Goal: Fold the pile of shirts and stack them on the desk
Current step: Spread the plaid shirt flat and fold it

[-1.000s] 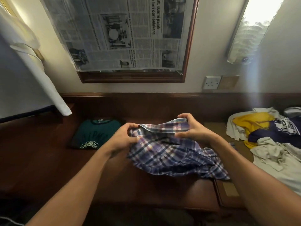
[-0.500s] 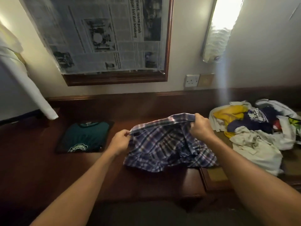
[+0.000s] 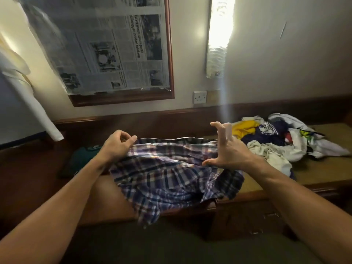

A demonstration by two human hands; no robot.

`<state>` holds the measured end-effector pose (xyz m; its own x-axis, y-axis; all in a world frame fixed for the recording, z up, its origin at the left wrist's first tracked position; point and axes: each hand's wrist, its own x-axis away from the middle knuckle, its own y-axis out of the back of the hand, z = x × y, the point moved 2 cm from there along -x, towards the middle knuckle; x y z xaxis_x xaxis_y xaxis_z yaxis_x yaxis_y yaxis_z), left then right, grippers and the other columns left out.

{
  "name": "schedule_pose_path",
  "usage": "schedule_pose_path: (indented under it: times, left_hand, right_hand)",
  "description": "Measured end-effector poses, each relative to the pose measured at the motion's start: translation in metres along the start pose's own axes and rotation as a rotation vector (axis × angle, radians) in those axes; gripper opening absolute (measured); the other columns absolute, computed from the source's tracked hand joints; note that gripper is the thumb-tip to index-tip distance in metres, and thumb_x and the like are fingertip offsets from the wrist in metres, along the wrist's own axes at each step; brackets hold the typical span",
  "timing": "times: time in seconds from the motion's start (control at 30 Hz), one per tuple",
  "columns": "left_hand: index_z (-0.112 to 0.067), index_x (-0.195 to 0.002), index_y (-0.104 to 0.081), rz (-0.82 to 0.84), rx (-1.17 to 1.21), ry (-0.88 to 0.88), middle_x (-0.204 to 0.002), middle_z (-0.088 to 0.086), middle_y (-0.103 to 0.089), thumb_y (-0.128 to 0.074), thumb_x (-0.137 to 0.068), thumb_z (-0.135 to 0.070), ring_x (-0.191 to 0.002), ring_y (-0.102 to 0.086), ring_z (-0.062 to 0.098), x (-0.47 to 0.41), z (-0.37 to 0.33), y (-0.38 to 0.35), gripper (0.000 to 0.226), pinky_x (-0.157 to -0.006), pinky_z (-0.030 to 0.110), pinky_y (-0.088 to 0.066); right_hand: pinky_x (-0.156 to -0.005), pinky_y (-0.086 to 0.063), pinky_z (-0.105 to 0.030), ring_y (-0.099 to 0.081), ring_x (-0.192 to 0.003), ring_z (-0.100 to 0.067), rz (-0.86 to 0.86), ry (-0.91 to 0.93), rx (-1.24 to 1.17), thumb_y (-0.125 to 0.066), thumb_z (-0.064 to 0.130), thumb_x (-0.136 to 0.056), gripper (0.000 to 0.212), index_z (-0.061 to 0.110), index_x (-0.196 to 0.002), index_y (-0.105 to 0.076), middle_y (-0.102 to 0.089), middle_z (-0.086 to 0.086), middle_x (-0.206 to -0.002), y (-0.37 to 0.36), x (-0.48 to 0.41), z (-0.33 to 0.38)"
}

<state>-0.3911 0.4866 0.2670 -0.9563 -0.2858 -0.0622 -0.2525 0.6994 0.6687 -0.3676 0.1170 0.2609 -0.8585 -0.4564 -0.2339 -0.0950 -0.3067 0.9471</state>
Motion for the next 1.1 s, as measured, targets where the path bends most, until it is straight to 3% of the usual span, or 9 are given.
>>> schedule_pose_path:
  times: [0.13, 0.27, 0.43, 0.57, 0.63, 0.77, 0.9, 1.0, 1.1]
  left_hand:
    - [-0.021, -0.101, -0.062, 0.326, -0.095, -0.035, -0.098, 0.001, -0.065, -0.080, -0.076, -0.055, -0.088, -0.063, 0.016, 0.060, -0.020, 0.010, 0.045, -0.073, 0.031, -0.051]
    - [-0.028, -0.104, -0.065, 0.375, -0.525, -0.167, -0.106, -0.006, -0.045, -0.085, -0.075, -0.044, -0.093, -0.051, 0.008, 0.101, -0.024, 0.023, 0.039, -0.084, 0.024, -0.043]
    - [-0.023, -0.115, -0.058, 0.254, -0.592, -0.228, -0.113, 0.002, -0.042, -0.080, -0.086, -0.027, -0.098, -0.054, 0.017, 0.134, -0.026, 0.041, 0.036, -0.095, 0.031, -0.046]
    - [-0.021, -0.114, -0.053, 0.106, -0.574, -0.265, -0.114, 0.001, -0.042, -0.069, -0.094, -0.025, -0.100, -0.053, 0.018, 0.143, -0.037, 0.069, 0.026, -0.096, 0.036, -0.046]
    - [-0.022, -0.109, -0.056, 0.050, -0.564, -0.308, -0.108, -0.003, -0.043, -0.064, -0.096, -0.037, -0.095, -0.052, 0.015, 0.145, -0.044, 0.083, 0.021, -0.091, 0.036, -0.046]
    - [-0.032, -0.102, -0.065, -0.053, -0.483, -0.406, -0.103, -0.006, -0.052, -0.055, -0.087, -0.070, -0.096, -0.053, 0.013, 0.151, -0.063, 0.112, 0.042, -0.090, 0.038, -0.046]
    - [-0.046, -0.093, -0.060, -0.074, -0.374, -0.435, -0.105, -0.003, -0.059, -0.055, -0.077, -0.072, -0.099, -0.057, 0.016, 0.159, -0.079, 0.134, 0.031, -0.094, 0.041, -0.048]
    - [-0.035, -0.107, -0.065, -0.013, -0.205, -0.437, -0.101, -0.002, -0.070, -0.061, -0.079, -0.069, -0.097, -0.067, 0.023, 0.166, -0.080, 0.145, 0.044, -0.090, 0.053, -0.055]
    - [-0.034, -0.103, -0.057, -0.013, -0.281, -0.433, -0.085, 0.003, -0.066, -0.069, -0.088, -0.054, -0.081, -0.067, 0.025, 0.176, -0.078, 0.143, 0.027, -0.078, 0.048, -0.057]
  right_hand:
    - [-0.061, -0.052, -0.029, -0.040, -0.091, -0.018, 0.058, 0.171, 0.124, -0.075, 0.077, -0.064, 0.103, 0.032, -0.139, -0.021, -0.021, -0.005, -0.126, 0.008, 0.039, 0.012]
    - [-0.057, -0.038, -0.025, -0.045, -0.090, -0.017, 0.101, 0.277, 0.239, -0.072, 0.059, -0.080, 0.055, 0.036, -0.125, -0.050, -0.034, 0.000, -0.120, 0.005, 0.065, 0.024]
    - [-0.082, -0.055, -0.036, -0.060, -0.093, -0.007, 0.229, 0.156, -0.317, -0.076, 0.032, -0.089, 0.005, 0.032, -0.093, -0.074, -0.058, 0.012, -0.105, 0.025, 0.075, 0.024]
    - [-0.068, -0.056, -0.027, -0.067, -0.077, -0.005, 0.153, 0.042, -0.695, -0.073, 0.029, -0.087, 0.010, 0.029, -0.078, -0.078, -0.069, 0.005, -0.091, 0.070, 0.076, 0.031]
    - [-0.055, -0.046, -0.015, -0.060, -0.059, 0.002, 0.139, 0.019, -0.837, -0.066, 0.010, -0.094, 0.040, 0.031, -0.062, -0.075, -0.066, 0.012, -0.073, 0.094, 0.080, 0.036]
    - [-0.050, -0.044, -0.013, -0.060, -0.055, 0.000, 0.134, -0.041, -0.856, -0.062, 0.010, -0.098, 0.019, 0.011, -0.086, -0.077, -0.070, 0.007, -0.066, 0.134, 0.084, 0.040]
    - [-0.058, -0.049, -0.015, -0.067, -0.067, -0.005, 0.016, -0.046, -0.617, -0.070, 0.010, -0.095, 0.010, 0.015, -0.090, -0.077, -0.075, 0.003, -0.078, 0.162, 0.087, 0.035]
    - [-0.064, -0.043, -0.022, -0.066, -0.079, -0.014, -0.134, -0.041, -0.249, -0.070, 0.008, -0.091, 0.012, 0.018, -0.094, -0.076, -0.072, 0.004, -0.085, 0.175, 0.091, 0.031]
    - [-0.075, -0.035, -0.023, -0.066, -0.092, -0.026, -0.244, -0.076, -0.081, -0.064, 0.006, -0.091, 0.019, 0.014, -0.103, -0.078, -0.074, -0.008, -0.094, 0.178, 0.100, 0.026]
